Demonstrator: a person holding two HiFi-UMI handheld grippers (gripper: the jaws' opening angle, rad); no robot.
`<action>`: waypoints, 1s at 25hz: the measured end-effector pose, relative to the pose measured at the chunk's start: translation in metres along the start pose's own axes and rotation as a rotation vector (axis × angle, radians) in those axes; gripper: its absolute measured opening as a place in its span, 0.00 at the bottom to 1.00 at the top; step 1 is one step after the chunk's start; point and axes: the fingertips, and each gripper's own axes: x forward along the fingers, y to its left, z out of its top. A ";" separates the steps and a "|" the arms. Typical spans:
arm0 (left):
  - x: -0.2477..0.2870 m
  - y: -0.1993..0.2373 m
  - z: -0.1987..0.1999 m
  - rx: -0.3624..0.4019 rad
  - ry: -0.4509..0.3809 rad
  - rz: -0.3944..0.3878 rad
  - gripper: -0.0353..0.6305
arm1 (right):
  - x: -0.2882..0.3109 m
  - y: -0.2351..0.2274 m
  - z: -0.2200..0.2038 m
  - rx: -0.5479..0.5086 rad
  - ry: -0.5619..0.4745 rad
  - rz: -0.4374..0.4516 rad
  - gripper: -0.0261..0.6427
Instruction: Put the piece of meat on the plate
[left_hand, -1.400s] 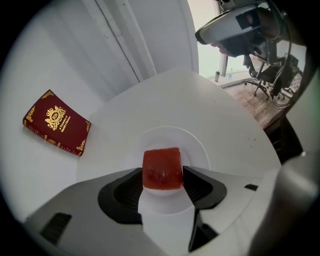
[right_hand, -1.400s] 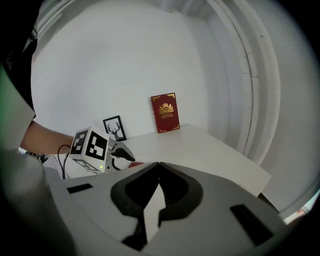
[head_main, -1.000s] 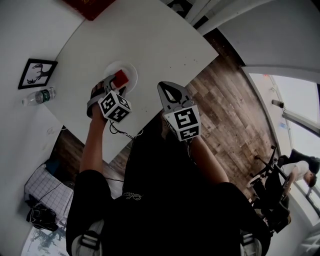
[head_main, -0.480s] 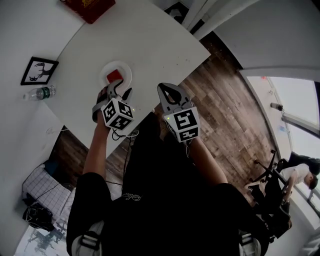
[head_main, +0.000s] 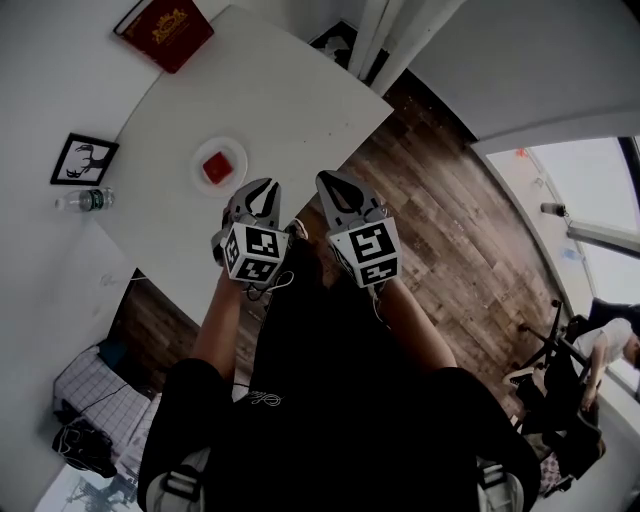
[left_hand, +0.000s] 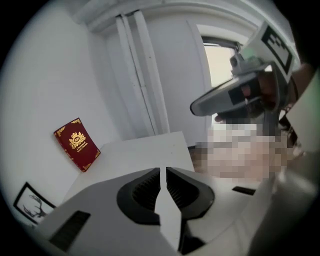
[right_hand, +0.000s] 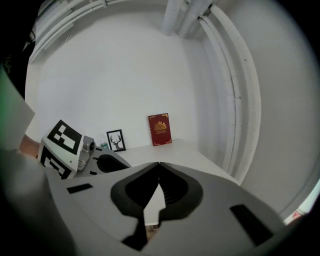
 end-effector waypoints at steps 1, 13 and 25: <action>-0.003 -0.005 0.008 -0.048 -0.031 -0.002 0.11 | -0.004 -0.002 0.002 -0.001 -0.008 -0.004 0.07; -0.064 -0.069 0.096 -0.305 -0.366 -0.034 0.06 | -0.092 -0.021 0.034 -0.047 -0.157 -0.069 0.07; -0.129 -0.126 0.174 -0.336 -0.623 -0.004 0.06 | -0.184 -0.025 0.080 -0.127 -0.397 -0.145 0.07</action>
